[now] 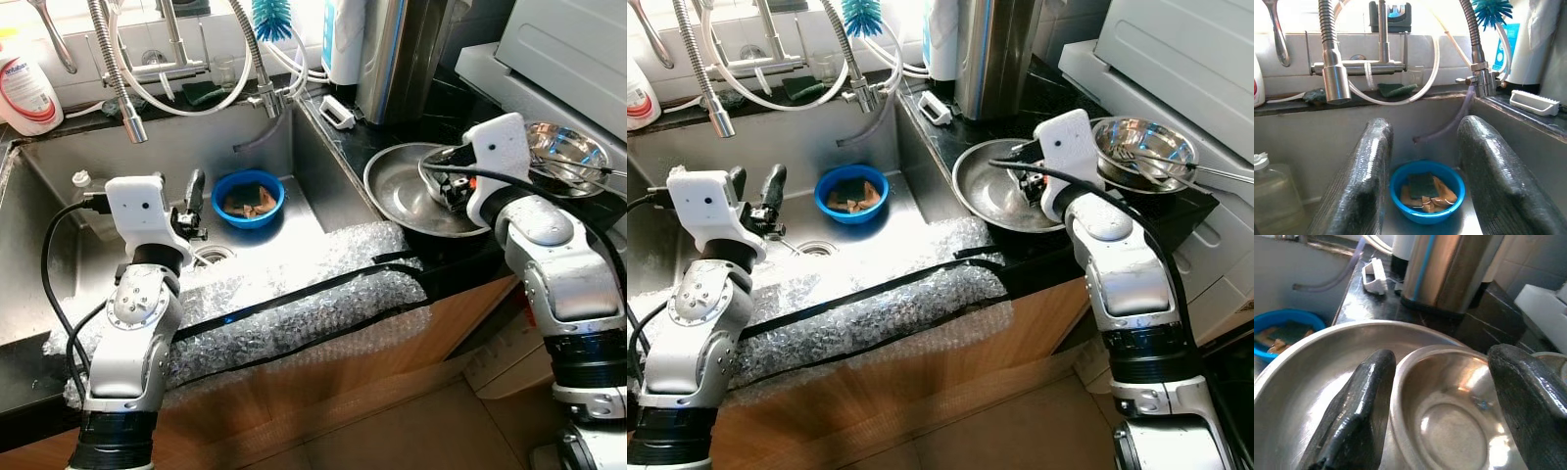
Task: Kitchen organization
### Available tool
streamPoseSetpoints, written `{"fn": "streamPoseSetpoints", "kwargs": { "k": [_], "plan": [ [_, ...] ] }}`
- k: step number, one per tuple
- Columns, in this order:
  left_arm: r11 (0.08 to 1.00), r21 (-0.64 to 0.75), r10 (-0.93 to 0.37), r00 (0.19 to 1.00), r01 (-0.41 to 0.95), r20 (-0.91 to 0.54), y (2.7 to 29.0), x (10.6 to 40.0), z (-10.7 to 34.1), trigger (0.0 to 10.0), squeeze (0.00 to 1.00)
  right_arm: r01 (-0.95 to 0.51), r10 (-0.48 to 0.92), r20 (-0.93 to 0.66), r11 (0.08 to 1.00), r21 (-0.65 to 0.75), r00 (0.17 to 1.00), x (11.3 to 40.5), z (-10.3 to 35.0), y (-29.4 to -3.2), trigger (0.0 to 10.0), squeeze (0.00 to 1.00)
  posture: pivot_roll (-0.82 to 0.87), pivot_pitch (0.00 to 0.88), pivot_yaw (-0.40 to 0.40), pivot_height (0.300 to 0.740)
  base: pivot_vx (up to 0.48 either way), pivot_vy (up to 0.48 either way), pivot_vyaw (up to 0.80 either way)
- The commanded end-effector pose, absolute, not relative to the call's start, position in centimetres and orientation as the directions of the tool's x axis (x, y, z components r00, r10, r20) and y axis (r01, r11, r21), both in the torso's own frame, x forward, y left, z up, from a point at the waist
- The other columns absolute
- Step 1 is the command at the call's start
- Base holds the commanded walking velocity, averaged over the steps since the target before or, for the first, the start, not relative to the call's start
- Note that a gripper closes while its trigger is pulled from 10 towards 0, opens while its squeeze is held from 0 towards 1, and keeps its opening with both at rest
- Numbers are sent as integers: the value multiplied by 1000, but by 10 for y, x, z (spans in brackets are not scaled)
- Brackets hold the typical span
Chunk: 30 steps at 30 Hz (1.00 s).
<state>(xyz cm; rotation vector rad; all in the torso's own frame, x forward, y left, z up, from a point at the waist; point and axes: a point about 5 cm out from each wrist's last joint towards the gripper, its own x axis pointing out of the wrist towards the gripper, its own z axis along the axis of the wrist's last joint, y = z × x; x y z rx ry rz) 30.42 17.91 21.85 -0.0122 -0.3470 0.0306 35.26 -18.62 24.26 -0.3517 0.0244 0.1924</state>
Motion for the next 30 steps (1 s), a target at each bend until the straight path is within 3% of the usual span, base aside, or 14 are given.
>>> {"fn": "streamPoseSetpoints", "kwargs": {
  "k": [1,11,28,29,30],
  "plan": [
    [999,4,32,939,-36,343,180,303,222,10000,0,-215,204,-67,906,-364,977,352,246,-184,10000,0,-23,118,18,740,0,0,0],
    [1000,0,23,942,-24,335,178,304,221,10000,0,-280,241,-146,883,-378,959,350,229,-176,10000,0,-19,123,18,740,0,0,0],
    [1000,0,21,944,-22,330,178,304,220,10000,0,-229,141,-223,868,-441,964,353,215,-187,10000,0,-16,123,16,740,0,0,0],
    [1000,0,20,944,-22,330,178,304,220,10000,0,-230,140,-228,866,-443,964,353,214,-187,9176,0,-16,122,16,740,0,0,0],
    [1000,1,19,944,-20,329,178,304,220,10000,0,-229,136,-231,865,-446,963,353,213,-188,980,0,-16,122,16,740,0,0,0]
  ]
}}
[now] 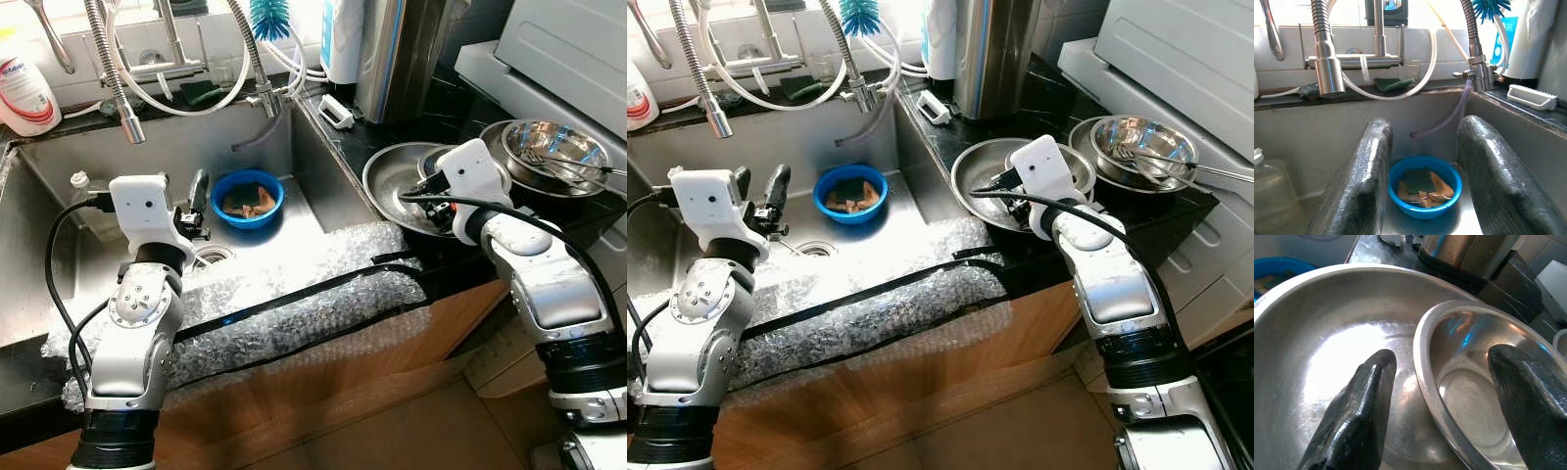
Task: Kitchen organization
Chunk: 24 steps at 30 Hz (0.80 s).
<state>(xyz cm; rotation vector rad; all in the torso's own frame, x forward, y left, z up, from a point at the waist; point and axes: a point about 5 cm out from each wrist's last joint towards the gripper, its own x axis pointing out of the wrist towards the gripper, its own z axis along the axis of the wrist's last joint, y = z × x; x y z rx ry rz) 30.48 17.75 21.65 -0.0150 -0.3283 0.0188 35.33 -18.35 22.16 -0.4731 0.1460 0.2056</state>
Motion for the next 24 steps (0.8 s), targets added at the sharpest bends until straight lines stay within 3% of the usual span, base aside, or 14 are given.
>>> {"fn": "streamPoseSetpoints", "kwargs": {
  "k": [1,24],
  "plan": [
    [1000,0,19,944,-20,329,178,304,220,10000,0,-223,129,-230,865,-449,965,353,212,-189,0,0,-16,121,16,740,0,0,0],
    [998,-33,53,941,-45,335,184,304,222,10000,0,-242,191,-155,857,-455,969,354,221,-176,0,0,-8,112,11,740,0,0,0]
  ]
}}
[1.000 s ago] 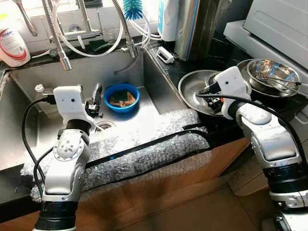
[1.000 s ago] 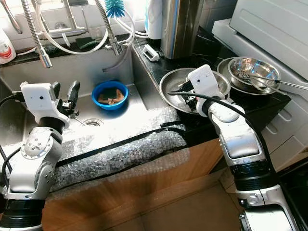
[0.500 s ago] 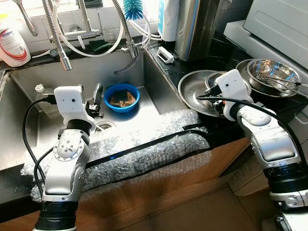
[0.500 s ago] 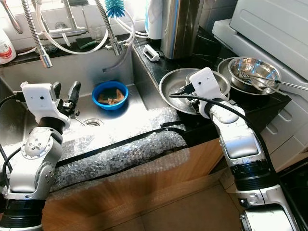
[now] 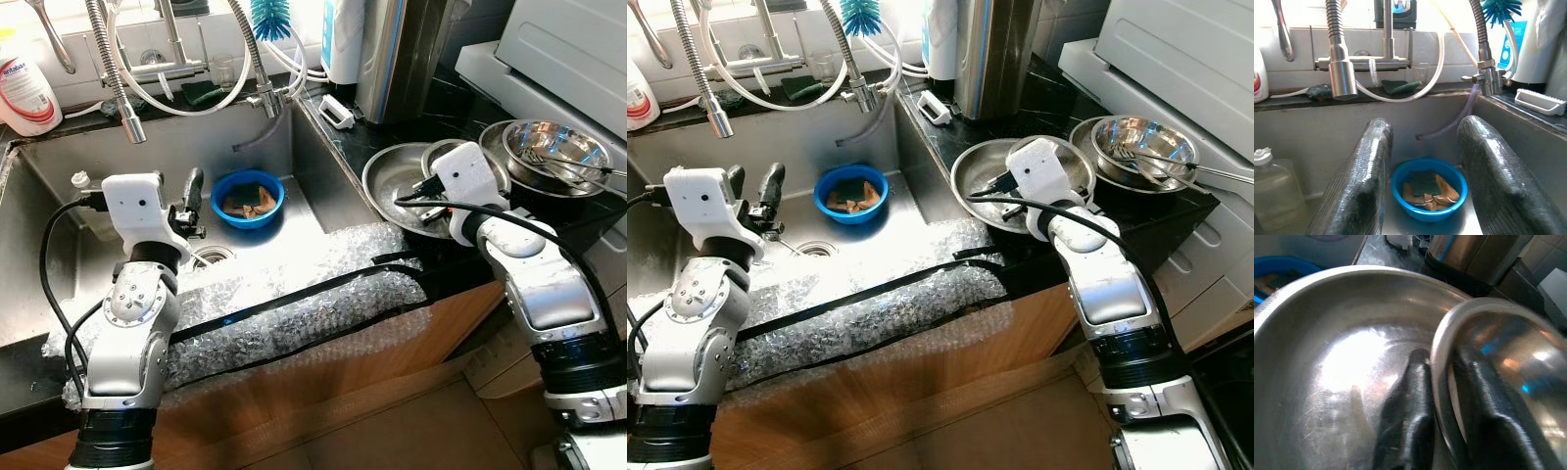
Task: Kitchen organization
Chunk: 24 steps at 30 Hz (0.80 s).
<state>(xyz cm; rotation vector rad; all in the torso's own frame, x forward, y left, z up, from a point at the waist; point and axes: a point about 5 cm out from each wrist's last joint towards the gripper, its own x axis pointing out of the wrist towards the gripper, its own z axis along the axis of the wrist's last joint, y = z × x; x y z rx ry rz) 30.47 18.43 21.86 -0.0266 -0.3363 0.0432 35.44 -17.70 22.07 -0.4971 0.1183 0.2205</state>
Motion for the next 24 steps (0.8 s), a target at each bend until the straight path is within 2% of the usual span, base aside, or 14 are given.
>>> {"fn": "streamPoseSetpoints", "kwargs": {
  "k": [1,9,12,16,17,20,24],
  "plan": [
    [998,-40,58,940,-47,337,185,304,222,10000,0,-236,199,-130,859,-453,971,354,225,-174,0,0,-8,112,11,740,0,0,0],
    [989,-125,114,929,-74,352,190,304,227,10000,0,-164,212,67,890,-424,975,354,261,-169,0,0,-8,101,6,740,0,0,0],
    [978,-185,159,913,-95,376,196,302,232,10000,0,-144,231,167,898,-417,959,352,279,-164,0,0,-11,103,3,740,0,0,0],
    [976,-191,173,901,-104,399,197,301,236,10000,0,-156,264,223,900,-407,938,351,290,-158,0,0,-12,106,2,740,0,0,0],
    [976,-189,179,895,-109,410,198,300,237,10000,0,-163,274,240,902,-399,931,351,292,-155,10000,0,-15,108,2,740,0,0,0],
    [978,-172,184,886,-120,425,200,299,240,10000,0,-215,326,267,903,-372,907,352,293,-142,10000,0,-12,107,3,740,0,0,0],
    [990,-92,137,897,-108,420,199,298,236,10000,0,-384,448,277,887,-256,850,353,284,-115,10000,0,-4,108,1,740,0,0,0]
  ]
}}
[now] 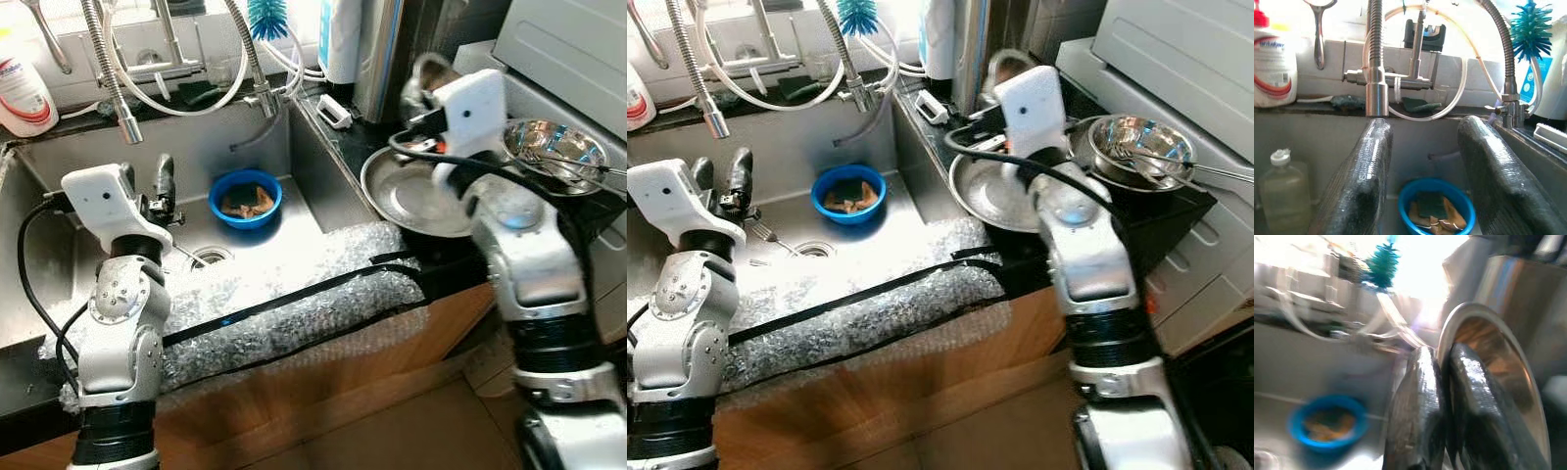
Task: Kitchen organization
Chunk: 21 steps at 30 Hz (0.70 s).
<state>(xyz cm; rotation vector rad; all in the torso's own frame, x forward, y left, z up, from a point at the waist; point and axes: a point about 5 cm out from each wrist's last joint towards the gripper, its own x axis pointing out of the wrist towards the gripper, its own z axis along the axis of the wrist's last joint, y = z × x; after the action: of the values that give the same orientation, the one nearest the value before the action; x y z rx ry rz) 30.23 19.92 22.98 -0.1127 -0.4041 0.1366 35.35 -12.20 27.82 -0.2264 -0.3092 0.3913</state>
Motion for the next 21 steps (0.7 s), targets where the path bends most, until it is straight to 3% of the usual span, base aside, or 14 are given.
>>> {"fn": "streamPoseSetpoints", "kwargs": {
  "k": [1,6,9,10,14,17,21],
  "plan": [
    [991,-81,127,899,-102,419,198,297,235,10000,0,-406,465,278,880,-246,841,353,282,-112,10000,0,-4,108,1,740,0,0,0],
    [997,11,66,904,-78,422,195,293,234,10000,0,-541,545,321,834,-109,775,354,280,-91,10000,0,-2,110,0,740,0,0,0],
    [997,9,70,905,-81,419,195,292,233,10000,0,-634,607,354,772,-50,711,354,280,-78,10000,0,5,110,-2,740,0,0,0],
    [996,17,67,904,-82,422,195,291,233,10000,0,-706,654,379,708,-2,655,353,277,-69,10000,0,8,110,-5,740,0,0,0],
    [996,21,65,903,-81,425,193,291,234,10000,0,-787,717,374,614,63,589,355,270,-57,10000,0,13,108,-6,740,0,0,0],
    [997,23,63,904,-80,422,192,292,234,10000,0,-791,725,337,600,119,601,361,263,-52,10000,0,13,107,-8,740,0,0,0],
    [997,27,58,907,-76,416,191,292,233,10000,0,-737,705,212,650,187,676,376,240,-51,10000,0,12,107,-6,740,0,0,0]
  ]
}}
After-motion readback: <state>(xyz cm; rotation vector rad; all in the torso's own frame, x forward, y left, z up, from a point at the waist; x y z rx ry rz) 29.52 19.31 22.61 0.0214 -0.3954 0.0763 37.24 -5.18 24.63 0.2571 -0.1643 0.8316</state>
